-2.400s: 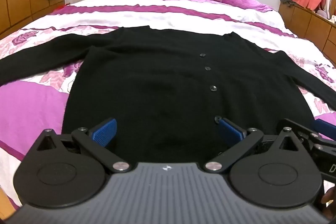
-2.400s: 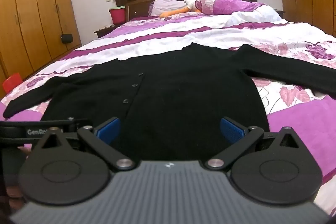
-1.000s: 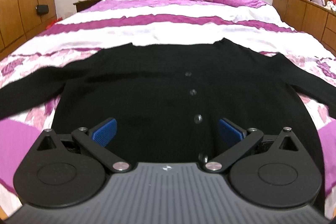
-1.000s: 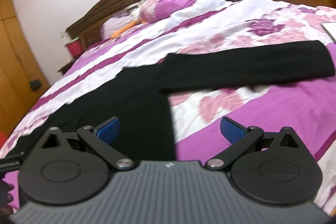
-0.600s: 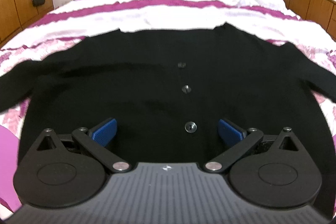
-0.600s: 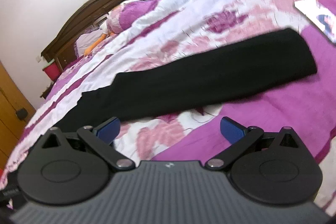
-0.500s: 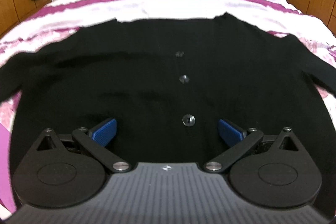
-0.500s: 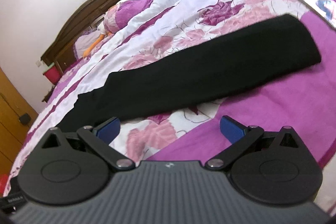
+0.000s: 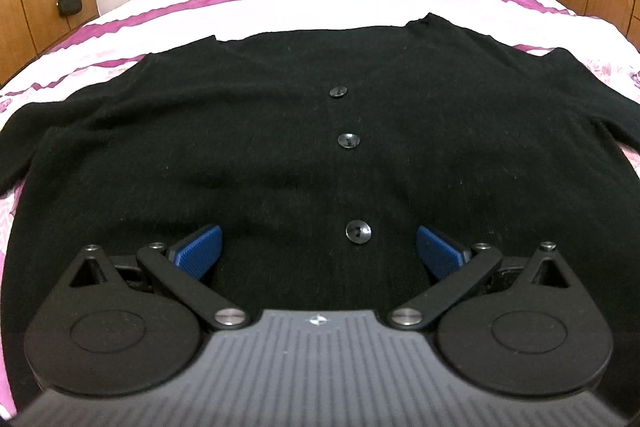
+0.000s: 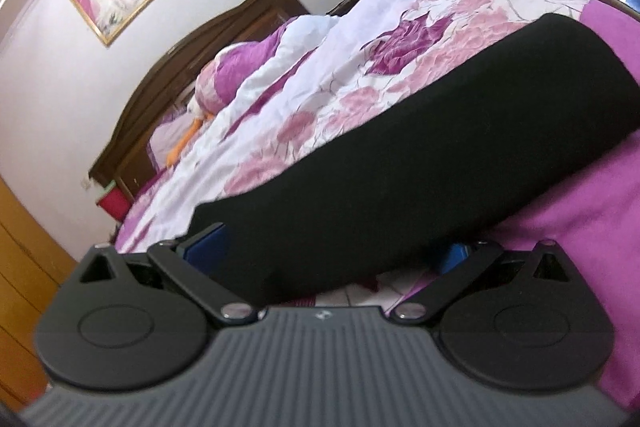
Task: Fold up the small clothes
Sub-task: 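Move the right gripper over the cuff of a cardigan sleeve, then close the right gripper on the sleeve cuff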
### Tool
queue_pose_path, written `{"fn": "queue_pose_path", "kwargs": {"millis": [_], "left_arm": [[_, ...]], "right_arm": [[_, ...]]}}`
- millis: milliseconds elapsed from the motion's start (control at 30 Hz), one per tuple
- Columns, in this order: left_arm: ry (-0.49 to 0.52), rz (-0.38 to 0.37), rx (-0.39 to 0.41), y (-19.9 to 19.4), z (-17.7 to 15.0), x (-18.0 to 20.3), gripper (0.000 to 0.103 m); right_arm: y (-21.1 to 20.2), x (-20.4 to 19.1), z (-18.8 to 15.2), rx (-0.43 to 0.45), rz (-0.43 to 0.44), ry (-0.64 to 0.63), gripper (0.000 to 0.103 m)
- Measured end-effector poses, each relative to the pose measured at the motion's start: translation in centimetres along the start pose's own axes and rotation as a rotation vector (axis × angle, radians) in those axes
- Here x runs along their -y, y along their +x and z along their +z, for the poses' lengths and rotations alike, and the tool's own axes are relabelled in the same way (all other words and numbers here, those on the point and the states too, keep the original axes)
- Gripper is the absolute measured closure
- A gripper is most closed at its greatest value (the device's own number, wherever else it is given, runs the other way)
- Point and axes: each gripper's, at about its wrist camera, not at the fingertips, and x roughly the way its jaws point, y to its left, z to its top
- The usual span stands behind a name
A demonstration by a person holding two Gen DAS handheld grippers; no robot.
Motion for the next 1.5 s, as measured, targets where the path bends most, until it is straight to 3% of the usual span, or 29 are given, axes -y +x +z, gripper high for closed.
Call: {"fn": "queue_pose_path", "kwargs": {"millis": [100, 233, 333, 433, 567, 700, 967, 1200, 1333, 1467, 1500], "left_arm": [[0.008, -0.005, 0.003, 0.0, 0.0, 0.0, 0.000], [0.018, -0.007, 0.012, -0.2, -0.1, 0.0, 0.000], [0.032, 0.003, 0.030, -0.5, -0.2, 0.2, 0.000], [0.037, 0.008, 0.044, -1.0, -0.3, 0.3, 0.000], [0.019, 0.003, 0.055, -1.7, 0.0, 0.0, 0.000], [0.020, -0.021, 0.118, -3.2, 0.7, -0.1, 0.000], [-0.011, -0.018, 0.130, -4.9, 0.9, -0.6, 0.000], [-0.038, 0.006, 0.157, -6.4, 0.9, -2.0, 0.000], [-0.054, 0.020, 0.149, -6.5, 0.7, -3.0, 0.000], [-0.086, 0.031, 0.128, -6.1, 0.5, -4.0, 0.000], [-0.099, 0.031, 0.121, -6.0, 0.4, -4.3, 0.000]], "right_arm": [[-1.5, 0.7, 0.5, 0.044, 0.012, 0.059, 0.000], [-1.8, 1.6, 1.4, 0.087, -0.022, 0.020, 0.010], [-1.3, 2.3, 2.1, 0.083, -0.065, 0.024, 0.033], [-1.7, 3.0, 2.4, 0.084, -0.069, 0.067, 0.047], [-1.8, 3.1, 3.0, 0.065, -0.075, 0.043, 0.087], [-2.7, 1.7, 3.8, 0.079, -0.033, -0.025, 0.091], [-4.6, -3.3, 3.9, 0.120, 0.091, -0.169, 0.099], [-5.1, -8.0, 2.9, 0.128, 0.171, -0.258, 0.100], [-5.6, -8.2, 2.2, 0.101, 0.164, -0.205, 0.097], [-6.0, -6.5, 1.0, 0.068, 0.069, -0.161, 0.095], [-6.0, -6.0, 0.8, 0.056, 0.045, -0.150, 0.088]]}}
